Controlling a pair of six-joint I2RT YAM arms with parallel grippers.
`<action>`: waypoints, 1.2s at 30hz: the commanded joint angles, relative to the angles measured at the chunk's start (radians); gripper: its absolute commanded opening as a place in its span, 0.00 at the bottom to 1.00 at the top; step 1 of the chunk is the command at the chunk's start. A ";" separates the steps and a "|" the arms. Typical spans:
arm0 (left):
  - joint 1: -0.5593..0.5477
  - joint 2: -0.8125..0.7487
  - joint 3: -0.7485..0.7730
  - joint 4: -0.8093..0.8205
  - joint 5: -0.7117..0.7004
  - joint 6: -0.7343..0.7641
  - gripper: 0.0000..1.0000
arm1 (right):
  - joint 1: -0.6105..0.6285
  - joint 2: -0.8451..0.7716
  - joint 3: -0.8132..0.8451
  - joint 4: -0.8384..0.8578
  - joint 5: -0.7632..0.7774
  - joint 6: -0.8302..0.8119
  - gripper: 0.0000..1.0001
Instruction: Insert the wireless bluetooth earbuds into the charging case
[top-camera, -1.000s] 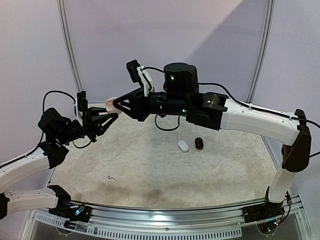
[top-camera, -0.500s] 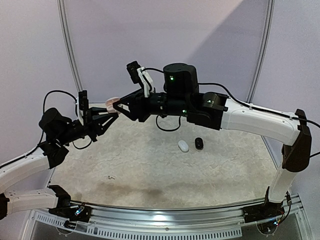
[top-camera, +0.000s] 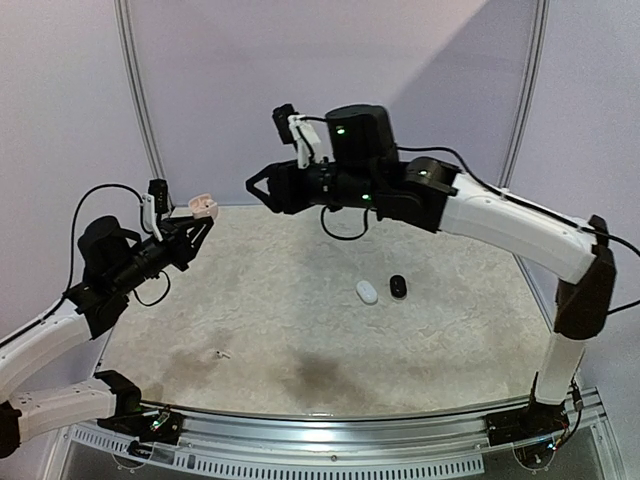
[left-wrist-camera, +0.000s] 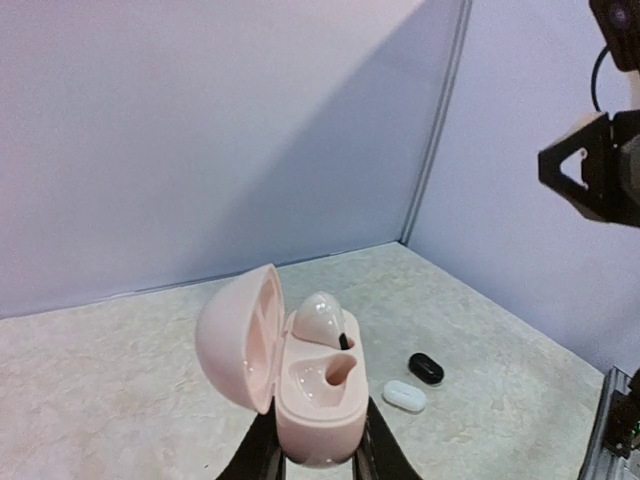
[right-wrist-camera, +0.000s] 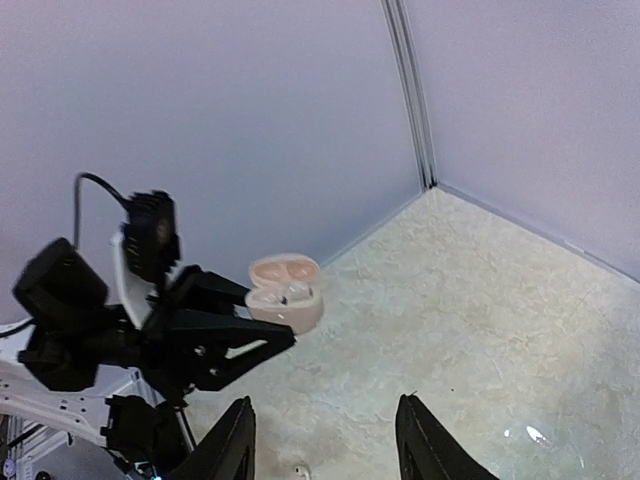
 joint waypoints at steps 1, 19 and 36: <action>0.039 -0.056 0.011 -0.131 -0.138 0.047 0.00 | 0.008 0.271 0.157 -0.276 -0.015 0.027 0.50; 0.053 -0.115 -0.054 -0.160 -0.139 0.149 0.00 | 0.151 0.812 0.422 -0.093 -0.258 -0.274 0.61; 0.052 -0.098 -0.070 -0.131 -0.131 0.132 0.00 | 0.179 0.893 0.433 -0.114 -0.167 -0.384 0.30</action>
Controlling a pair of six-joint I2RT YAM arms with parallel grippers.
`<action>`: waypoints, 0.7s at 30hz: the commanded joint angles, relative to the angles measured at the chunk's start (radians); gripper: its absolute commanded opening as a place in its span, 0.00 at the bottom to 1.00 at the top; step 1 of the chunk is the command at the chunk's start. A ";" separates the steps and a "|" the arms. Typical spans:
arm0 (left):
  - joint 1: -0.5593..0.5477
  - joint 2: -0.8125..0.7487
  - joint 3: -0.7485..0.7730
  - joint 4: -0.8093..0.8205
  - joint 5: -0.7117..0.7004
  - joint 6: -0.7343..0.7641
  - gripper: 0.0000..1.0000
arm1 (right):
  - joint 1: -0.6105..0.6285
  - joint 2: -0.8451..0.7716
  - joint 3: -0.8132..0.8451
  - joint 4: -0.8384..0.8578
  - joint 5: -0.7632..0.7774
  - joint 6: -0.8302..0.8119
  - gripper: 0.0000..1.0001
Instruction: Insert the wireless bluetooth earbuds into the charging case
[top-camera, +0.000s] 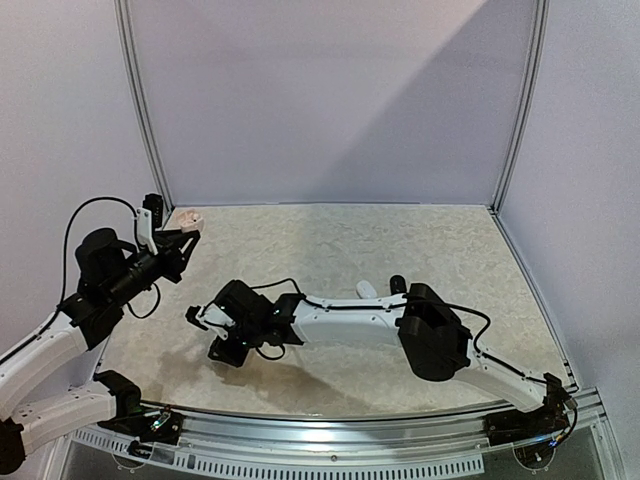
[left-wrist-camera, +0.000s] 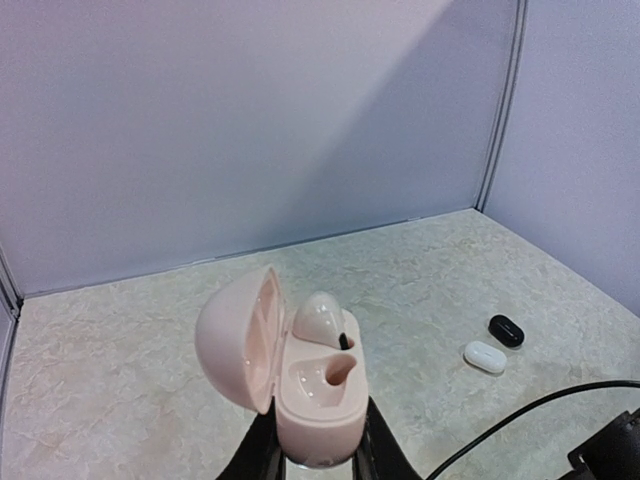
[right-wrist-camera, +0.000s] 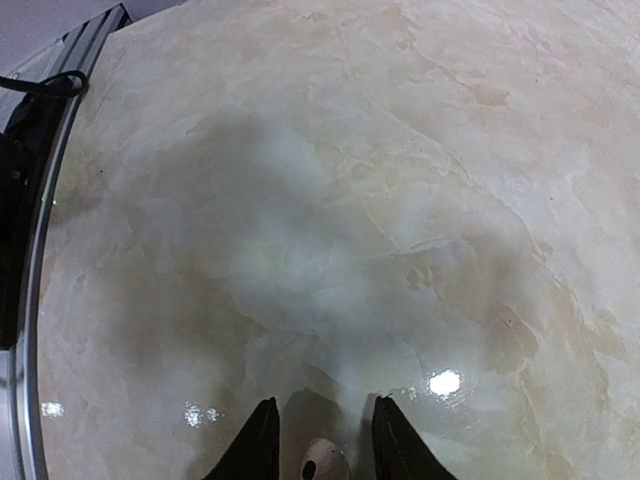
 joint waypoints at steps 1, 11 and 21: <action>0.011 0.005 -0.012 0.013 0.005 0.003 0.00 | 0.021 0.022 0.016 -0.061 0.049 -0.077 0.29; 0.011 0.008 -0.020 0.027 0.002 0.016 0.00 | 0.032 -0.045 -0.051 -0.116 0.154 -0.146 0.17; 0.012 0.003 -0.025 0.031 0.000 0.038 0.00 | 0.013 -0.235 -0.332 -0.196 0.422 -0.067 0.14</action>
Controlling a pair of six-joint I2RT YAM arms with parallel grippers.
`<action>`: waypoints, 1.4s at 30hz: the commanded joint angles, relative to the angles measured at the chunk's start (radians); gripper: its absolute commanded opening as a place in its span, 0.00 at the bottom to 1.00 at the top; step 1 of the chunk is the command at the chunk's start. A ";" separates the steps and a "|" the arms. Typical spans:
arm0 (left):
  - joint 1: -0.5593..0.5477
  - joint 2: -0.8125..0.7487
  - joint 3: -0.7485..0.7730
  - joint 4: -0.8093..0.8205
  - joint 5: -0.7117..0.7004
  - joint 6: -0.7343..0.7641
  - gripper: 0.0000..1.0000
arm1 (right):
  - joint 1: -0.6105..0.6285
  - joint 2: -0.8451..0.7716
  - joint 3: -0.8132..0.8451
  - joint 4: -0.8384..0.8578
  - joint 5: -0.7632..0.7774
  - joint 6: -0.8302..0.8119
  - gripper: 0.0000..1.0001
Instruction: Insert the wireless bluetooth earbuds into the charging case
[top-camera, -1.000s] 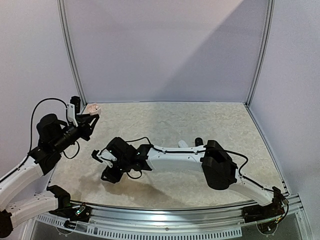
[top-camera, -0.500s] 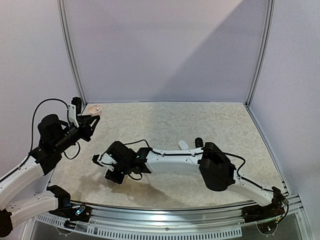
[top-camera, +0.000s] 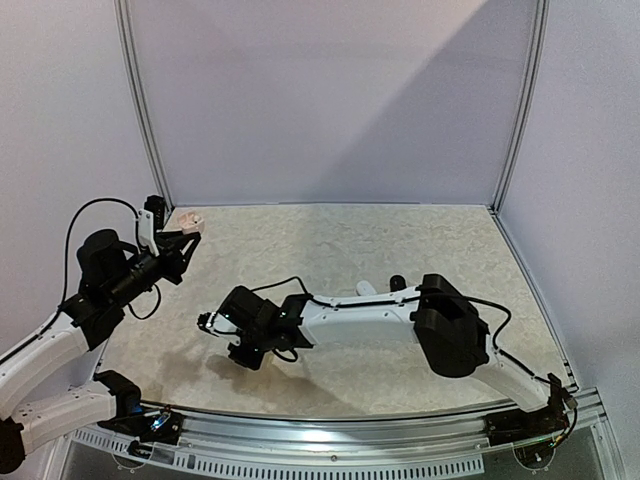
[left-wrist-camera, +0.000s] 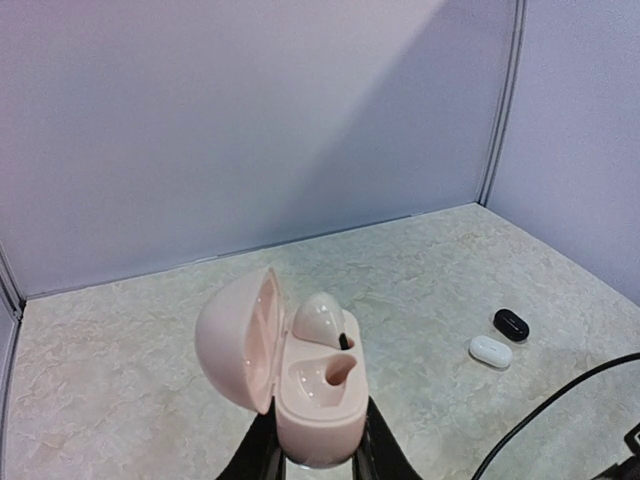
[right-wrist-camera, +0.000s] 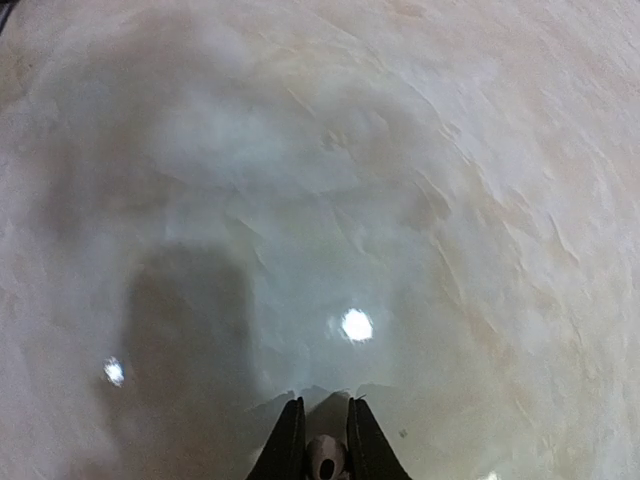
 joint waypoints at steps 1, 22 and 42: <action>0.011 -0.003 -0.017 0.024 0.001 0.023 0.00 | -0.018 -0.115 -0.181 -0.139 0.197 0.088 0.14; 0.012 0.017 -0.024 0.063 0.024 0.033 0.00 | -0.094 -0.452 -0.792 -0.293 0.393 0.919 0.17; 0.011 0.035 -0.022 0.068 0.038 0.039 0.00 | -0.129 -0.467 -0.648 -0.376 0.346 0.861 0.29</action>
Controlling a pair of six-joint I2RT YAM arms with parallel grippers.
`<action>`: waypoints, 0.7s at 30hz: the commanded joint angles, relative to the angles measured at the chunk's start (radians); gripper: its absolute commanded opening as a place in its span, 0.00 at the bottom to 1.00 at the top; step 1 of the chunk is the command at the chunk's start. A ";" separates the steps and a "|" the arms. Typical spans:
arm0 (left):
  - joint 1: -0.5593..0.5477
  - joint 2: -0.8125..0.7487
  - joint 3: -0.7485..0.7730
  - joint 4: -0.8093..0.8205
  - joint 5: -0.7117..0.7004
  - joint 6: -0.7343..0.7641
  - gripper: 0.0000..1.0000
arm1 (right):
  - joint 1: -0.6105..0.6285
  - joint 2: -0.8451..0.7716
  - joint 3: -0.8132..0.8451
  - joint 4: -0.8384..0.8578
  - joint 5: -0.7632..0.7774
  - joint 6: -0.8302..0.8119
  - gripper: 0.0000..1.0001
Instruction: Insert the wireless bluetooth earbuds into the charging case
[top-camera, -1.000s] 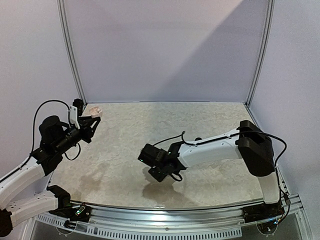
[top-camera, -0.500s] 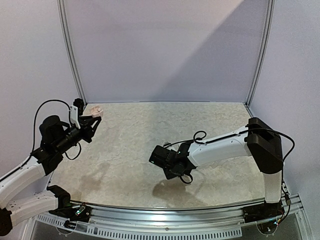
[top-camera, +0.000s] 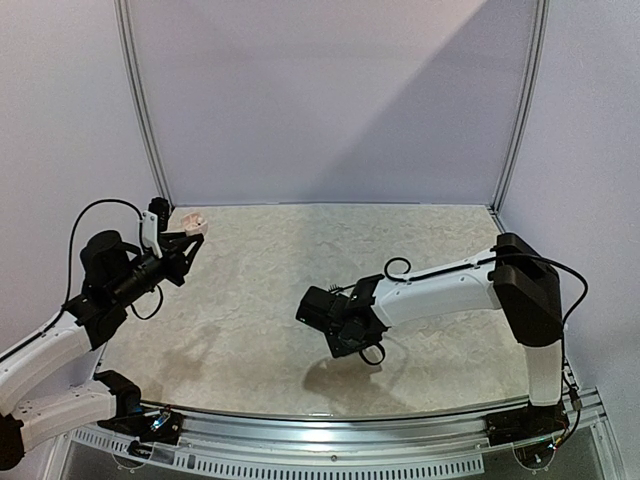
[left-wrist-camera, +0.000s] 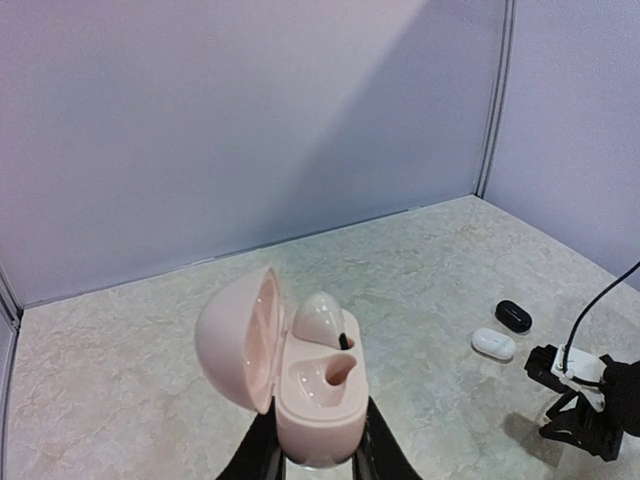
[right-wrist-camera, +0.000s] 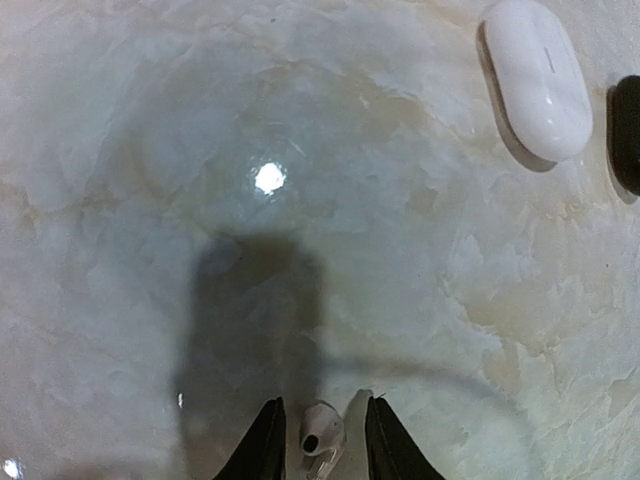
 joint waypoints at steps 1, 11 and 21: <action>0.011 0.008 -0.007 0.026 0.018 0.003 0.00 | -0.037 -0.004 0.047 -0.071 -0.067 -0.059 0.31; 0.011 0.002 -0.009 0.017 0.031 0.002 0.00 | -0.139 -0.027 0.199 -0.156 -0.314 -0.179 0.49; 0.011 0.002 -0.021 0.028 0.075 -0.002 0.00 | -0.172 0.101 0.395 -0.459 -0.420 -0.166 0.49</action>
